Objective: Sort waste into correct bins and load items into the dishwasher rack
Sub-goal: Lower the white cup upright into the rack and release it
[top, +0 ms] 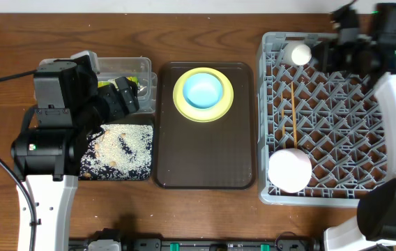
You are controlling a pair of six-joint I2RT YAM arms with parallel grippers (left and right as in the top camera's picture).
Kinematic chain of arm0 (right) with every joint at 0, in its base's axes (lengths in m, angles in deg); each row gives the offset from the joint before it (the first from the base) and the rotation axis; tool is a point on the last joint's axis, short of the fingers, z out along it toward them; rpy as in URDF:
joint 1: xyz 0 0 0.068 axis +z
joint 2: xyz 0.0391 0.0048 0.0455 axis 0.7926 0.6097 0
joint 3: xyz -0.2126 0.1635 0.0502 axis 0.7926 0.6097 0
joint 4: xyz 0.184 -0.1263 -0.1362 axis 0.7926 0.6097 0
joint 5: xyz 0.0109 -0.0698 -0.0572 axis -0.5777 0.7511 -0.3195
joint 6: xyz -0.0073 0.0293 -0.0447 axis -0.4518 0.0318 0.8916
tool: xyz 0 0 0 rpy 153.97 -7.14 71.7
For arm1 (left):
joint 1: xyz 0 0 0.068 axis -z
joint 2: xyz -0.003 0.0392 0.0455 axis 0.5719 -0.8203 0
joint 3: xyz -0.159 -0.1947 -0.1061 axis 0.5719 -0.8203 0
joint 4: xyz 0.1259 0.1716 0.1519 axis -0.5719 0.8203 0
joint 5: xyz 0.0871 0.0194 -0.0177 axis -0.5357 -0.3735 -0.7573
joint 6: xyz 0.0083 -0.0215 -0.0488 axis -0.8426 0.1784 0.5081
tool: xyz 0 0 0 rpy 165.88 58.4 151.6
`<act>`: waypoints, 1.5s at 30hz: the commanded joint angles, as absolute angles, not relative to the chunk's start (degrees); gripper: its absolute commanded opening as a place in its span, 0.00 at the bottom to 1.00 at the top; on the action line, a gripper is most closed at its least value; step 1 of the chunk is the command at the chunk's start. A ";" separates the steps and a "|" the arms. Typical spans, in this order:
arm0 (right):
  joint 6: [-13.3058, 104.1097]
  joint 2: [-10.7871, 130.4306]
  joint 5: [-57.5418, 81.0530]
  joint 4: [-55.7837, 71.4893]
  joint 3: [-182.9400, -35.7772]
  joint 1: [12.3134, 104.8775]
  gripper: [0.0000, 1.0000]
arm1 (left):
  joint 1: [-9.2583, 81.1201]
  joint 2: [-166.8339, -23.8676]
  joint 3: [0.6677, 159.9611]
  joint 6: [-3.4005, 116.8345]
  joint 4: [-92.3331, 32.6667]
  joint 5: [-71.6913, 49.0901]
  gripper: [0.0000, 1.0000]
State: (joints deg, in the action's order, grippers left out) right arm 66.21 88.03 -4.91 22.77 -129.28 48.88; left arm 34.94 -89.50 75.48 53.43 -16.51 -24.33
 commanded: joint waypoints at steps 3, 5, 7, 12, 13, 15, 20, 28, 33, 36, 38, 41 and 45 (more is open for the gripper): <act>66.19 90.52 13.47 22.57 -129.37 54.83 0.01 | 34.67 -89.61 75.99 52.88 -16.58 -25.07 0.92; 66.12 92.05 19.00 21.17 -129.37 56.16 0.01 | 34.67 -89.61 75.99 52.88 -16.56 -25.07 0.92; 65.40 93.67 22.67 20.08 -129.37 56.73 0.01 | 34.67 -89.61 75.99 52.88 -16.58 -25.07 0.92; 61.20 98.06 24.36 19.05 -129.37 55.98 0.01 | 34.67 -89.61 75.99 52.88 -16.58 -25.07 0.92; 61.01 98.98 24.18 18.79 -129.37 55.70 0.01 | 34.67 -89.61 75.99 52.88 -16.56 -25.07 0.92; 61.07 100.53 22.76 17.57 -129.37 55.31 0.01 | 34.67 -89.61 75.99 52.88 -16.58 -25.07 0.92; 61.29 103.50 20.84 13.15 -129.37 54.96 0.01 | 34.67 -89.61 75.99 52.88 -16.58 -25.07 0.92; 61.25 105.21 20.84 5.15 -129.37 54.98 0.03 | 34.67 -89.61 75.99 52.88 -16.58 -25.07 0.92; 61.25 105.64 21.08 3.03 -129.37 54.96 0.10 | 34.67 -89.61 75.99 52.88 -16.56 -25.07 0.92; 61.20 105.97 21.06 2.97 -129.37 54.96 0.10 | 34.67 -89.61 75.99 52.88 -16.58 -25.07 0.92; 61.01 106.08 21.03 3.47 -129.37 54.98 0.04 | 34.67 -89.61 75.99 52.88 -16.56 -25.07 0.92; 60.99 106.06 21.03 3.84 -129.37 54.98 0.01 | 34.67 -89.61 75.99 52.88 -16.56 -25.07 0.92; 61.03 106.28 21.08 4.28 -129.32 54.96 0.01 | 34.67 -89.61 75.99 52.88 -16.58 -25.07 0.92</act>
State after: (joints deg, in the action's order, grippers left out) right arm 61.40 105.08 21.08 4.06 -129.26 55.13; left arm 34.94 -89.50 75.48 53.43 -16.51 -24.33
